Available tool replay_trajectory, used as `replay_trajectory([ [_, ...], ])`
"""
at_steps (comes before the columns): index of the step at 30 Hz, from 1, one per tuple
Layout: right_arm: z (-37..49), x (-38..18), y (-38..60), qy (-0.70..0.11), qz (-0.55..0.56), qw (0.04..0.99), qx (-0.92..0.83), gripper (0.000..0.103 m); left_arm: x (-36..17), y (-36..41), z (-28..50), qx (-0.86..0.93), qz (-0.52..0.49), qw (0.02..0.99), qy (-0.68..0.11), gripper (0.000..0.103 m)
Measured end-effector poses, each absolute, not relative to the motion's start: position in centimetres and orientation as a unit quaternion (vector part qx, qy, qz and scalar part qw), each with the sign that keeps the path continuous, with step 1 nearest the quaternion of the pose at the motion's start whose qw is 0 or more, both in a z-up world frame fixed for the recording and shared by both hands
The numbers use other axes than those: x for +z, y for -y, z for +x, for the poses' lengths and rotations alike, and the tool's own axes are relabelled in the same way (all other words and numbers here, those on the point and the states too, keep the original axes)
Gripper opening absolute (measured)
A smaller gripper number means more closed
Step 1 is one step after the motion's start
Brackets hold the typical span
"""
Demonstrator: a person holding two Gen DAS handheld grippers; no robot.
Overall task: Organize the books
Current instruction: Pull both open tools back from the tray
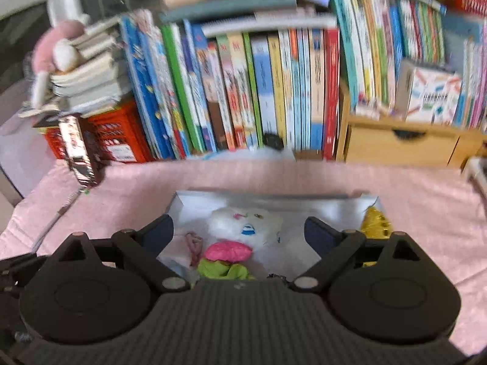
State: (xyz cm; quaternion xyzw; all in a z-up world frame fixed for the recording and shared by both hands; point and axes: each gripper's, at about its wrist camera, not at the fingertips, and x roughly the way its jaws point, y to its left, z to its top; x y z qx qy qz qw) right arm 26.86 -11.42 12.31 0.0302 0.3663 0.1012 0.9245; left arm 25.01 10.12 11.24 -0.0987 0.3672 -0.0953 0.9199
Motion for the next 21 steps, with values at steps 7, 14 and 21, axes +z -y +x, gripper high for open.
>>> replay_trajectory([
  [7,21.8,13.5,13.1,-0.315,0.019,0.942,0.115,0.097,11.8,-9.8,20.9,-0.090,-0.077,0.930,-0.347,0.081],
  [14,17.8,13.1,13.6,-0.281,0.003,0.951,0.127,0.098,11.4,-9.2,17.7,-0.090,-0.059,0.936,-0.334,0.083],
  [21,14.0,12.3,13.3,-0.241,-0.021,0.961,0.136,0.100,10.8,-9.4,15.6,-0.091,-0.055,0.940,-0.324,0.085],
])
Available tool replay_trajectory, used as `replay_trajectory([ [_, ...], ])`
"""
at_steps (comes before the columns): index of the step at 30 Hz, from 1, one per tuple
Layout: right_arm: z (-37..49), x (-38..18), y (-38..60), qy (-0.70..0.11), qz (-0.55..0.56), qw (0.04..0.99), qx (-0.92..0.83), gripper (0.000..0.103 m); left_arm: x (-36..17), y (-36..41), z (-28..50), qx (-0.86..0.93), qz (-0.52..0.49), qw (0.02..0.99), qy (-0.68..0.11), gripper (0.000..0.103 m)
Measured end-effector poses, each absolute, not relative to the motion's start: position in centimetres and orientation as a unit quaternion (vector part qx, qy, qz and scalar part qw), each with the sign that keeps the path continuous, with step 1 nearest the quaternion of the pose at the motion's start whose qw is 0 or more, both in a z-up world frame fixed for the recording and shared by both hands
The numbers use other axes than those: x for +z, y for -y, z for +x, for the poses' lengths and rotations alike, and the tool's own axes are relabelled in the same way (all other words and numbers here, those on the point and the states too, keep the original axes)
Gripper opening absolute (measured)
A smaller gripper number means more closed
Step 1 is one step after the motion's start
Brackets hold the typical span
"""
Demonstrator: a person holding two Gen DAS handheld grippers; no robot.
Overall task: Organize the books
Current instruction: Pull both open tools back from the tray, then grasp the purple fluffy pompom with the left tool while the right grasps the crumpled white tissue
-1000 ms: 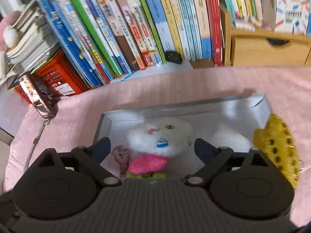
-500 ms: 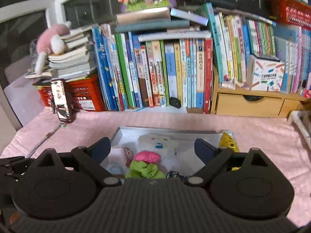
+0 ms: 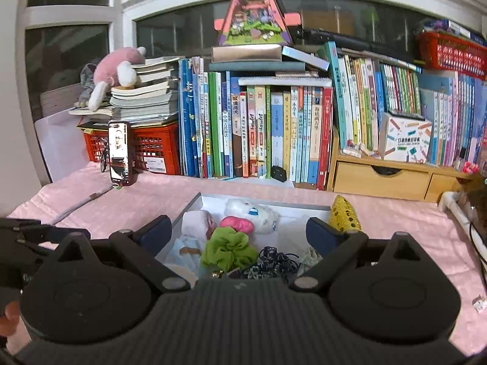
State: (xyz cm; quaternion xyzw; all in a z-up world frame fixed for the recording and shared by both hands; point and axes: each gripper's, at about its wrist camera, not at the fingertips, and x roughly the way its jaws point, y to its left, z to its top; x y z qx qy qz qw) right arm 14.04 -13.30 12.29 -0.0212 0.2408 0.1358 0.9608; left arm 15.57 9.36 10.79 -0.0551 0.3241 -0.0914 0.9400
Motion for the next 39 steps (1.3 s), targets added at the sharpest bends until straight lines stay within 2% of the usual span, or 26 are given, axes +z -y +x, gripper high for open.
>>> replay_trajectory([
  [22,6.3,9.2,13.0,-0.175,-0.066,0.969,0.160,0.103,8.1,-10.4,10.2,-0.062,-0.013,0.958,-0.280,0.091],
  [39,3.1,5.3,11.9,-0.189,-0.099,0.958,0.190,0.101,4.6,-10.6,9.4,-0.045,-0.004,0.954,-0.296,0.093],
])
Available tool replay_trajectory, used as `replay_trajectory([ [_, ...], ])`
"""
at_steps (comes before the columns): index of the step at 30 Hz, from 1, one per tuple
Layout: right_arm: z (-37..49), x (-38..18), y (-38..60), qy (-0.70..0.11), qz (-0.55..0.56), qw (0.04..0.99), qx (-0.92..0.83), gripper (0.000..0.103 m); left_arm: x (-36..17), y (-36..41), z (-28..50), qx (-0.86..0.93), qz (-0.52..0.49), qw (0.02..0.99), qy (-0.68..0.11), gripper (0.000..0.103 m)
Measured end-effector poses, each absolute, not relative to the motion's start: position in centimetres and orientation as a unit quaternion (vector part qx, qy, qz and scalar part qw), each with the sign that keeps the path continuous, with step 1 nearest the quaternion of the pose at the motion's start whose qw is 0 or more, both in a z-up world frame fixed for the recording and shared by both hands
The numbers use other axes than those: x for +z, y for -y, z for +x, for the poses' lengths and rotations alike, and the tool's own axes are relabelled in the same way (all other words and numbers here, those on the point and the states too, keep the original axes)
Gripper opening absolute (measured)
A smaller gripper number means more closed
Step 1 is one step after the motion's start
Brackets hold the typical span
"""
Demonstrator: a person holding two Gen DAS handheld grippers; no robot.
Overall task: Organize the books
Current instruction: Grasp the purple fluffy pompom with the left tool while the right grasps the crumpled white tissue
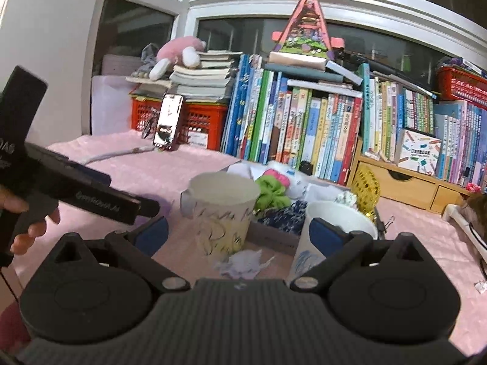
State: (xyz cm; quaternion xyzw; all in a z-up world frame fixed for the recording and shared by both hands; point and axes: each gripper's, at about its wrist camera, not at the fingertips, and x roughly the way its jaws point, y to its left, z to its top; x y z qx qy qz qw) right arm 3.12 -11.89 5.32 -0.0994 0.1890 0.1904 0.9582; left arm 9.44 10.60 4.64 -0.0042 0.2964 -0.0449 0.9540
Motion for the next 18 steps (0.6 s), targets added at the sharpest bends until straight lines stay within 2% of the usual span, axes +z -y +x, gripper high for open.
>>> replay_trajectory([
  [18,6.8,1.1,10.8,-0.268,-0.078,0.948,0.151,0.083,2.4,-10.3,11.0,-0.021,-0.013,0.952,-0.305,0.093],
])
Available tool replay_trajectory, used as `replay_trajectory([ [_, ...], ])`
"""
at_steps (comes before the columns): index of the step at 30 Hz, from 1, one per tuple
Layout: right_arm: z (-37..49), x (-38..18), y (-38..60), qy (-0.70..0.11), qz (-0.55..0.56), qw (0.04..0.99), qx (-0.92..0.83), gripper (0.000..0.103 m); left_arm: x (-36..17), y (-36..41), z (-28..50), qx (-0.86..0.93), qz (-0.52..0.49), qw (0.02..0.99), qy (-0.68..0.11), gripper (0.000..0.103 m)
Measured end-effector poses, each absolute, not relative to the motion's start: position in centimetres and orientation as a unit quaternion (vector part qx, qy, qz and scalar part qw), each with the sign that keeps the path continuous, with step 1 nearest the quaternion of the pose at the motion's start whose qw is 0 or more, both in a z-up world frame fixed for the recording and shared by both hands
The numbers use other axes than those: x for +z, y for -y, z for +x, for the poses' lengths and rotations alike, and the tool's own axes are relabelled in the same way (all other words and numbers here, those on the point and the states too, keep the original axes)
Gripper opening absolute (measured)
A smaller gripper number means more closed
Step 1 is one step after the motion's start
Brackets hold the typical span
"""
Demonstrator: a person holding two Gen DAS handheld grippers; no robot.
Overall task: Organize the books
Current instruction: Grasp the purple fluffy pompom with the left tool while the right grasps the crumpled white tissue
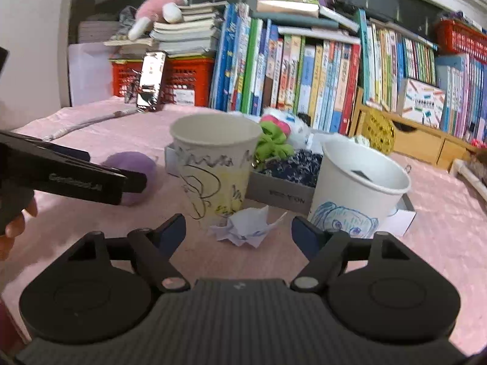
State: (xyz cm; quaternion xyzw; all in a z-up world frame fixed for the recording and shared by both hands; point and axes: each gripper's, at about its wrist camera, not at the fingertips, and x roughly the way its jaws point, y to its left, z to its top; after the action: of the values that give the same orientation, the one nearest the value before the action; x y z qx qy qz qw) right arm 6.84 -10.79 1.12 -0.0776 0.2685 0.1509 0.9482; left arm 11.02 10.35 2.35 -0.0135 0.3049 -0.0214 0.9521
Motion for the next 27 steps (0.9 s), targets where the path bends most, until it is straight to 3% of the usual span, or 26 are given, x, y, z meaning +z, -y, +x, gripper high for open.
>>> replay_trajectory([
  [17,9.1,0.3,10.2,-0.296,-0.074,0.940,0.153,0.080,1.3,-9.8,12.6,-0.010,-0.022,0.946,-0.323,0.092],
  [27,9.7,0.2,9.7,-0.311,-0.086,0.932,0.164,0.073,0.9,-10.1,13.3,-0.009,-0.034,0.942,-0.333,0.088],
])
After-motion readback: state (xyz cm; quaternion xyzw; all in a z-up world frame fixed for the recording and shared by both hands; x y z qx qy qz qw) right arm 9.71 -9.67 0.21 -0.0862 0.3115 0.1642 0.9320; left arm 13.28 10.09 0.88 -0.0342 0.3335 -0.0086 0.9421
